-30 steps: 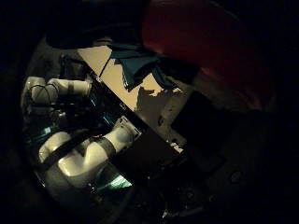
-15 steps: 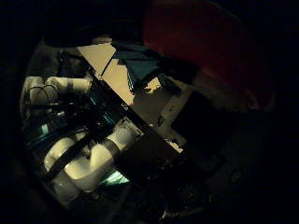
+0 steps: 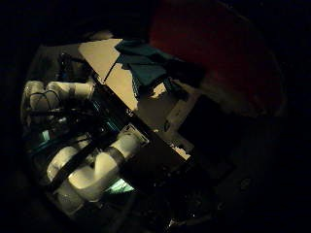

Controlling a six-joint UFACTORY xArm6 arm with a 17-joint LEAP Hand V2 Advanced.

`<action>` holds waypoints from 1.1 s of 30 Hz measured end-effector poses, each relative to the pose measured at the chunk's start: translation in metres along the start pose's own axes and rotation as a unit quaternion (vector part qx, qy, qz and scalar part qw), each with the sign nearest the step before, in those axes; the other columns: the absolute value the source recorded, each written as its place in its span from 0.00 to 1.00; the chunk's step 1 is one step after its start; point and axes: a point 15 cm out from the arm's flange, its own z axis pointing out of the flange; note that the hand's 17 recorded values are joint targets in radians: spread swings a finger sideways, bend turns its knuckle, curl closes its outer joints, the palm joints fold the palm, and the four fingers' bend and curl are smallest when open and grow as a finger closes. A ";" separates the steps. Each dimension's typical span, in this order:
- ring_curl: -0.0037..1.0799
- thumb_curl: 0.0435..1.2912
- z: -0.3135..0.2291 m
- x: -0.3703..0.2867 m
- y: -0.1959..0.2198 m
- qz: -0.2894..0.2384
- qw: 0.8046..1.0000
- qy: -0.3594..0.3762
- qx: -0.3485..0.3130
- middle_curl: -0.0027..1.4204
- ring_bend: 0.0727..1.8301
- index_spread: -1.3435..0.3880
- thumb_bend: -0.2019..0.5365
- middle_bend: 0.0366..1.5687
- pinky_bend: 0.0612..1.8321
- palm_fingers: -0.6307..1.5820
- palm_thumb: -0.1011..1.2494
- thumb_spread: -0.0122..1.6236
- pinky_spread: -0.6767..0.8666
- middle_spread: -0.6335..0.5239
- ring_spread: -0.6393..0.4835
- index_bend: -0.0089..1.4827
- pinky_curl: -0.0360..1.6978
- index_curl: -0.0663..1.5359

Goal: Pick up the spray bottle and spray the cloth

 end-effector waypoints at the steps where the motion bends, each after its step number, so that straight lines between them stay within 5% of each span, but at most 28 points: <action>1: 0.58 0.42 0.002 -0.002 0.001 0.000 1.000 -0.002 -0.002 0.48 0.79 0.68 0.26 0.88 0.57 0.82 0.85 0.67 0.31 0.46 0.42 0.84 0.68 0.48; 12: 0.58 0.42 -0.007 0.003 -0.002 0.011 1.000 -0.001 0.012 0.48 0.79 0.68 0.26 0.88 0.57 0.82 0.85 0.67 0.31 0.46 0.42 0.84 0.68 0.48; 20: 0.58 0.42 -0.058 0.004 -0.034 0.064 0.991 -0.056 0.102 0.48 0.79 0.68 0.26 0.88 0.57 0.82 0.85 0.67 0.31 0.46 0.42 0.84 0.68 0.48; 33: 0.58 0.42 -0.133 -0.030 -0.102 0.136 0.926 -0.211 0.283 0.48 0.79 0.68 0.26 0.88 0.57 0.82 0.85 0.67 0.31 0.46 0.42 0.84 0.68 0.48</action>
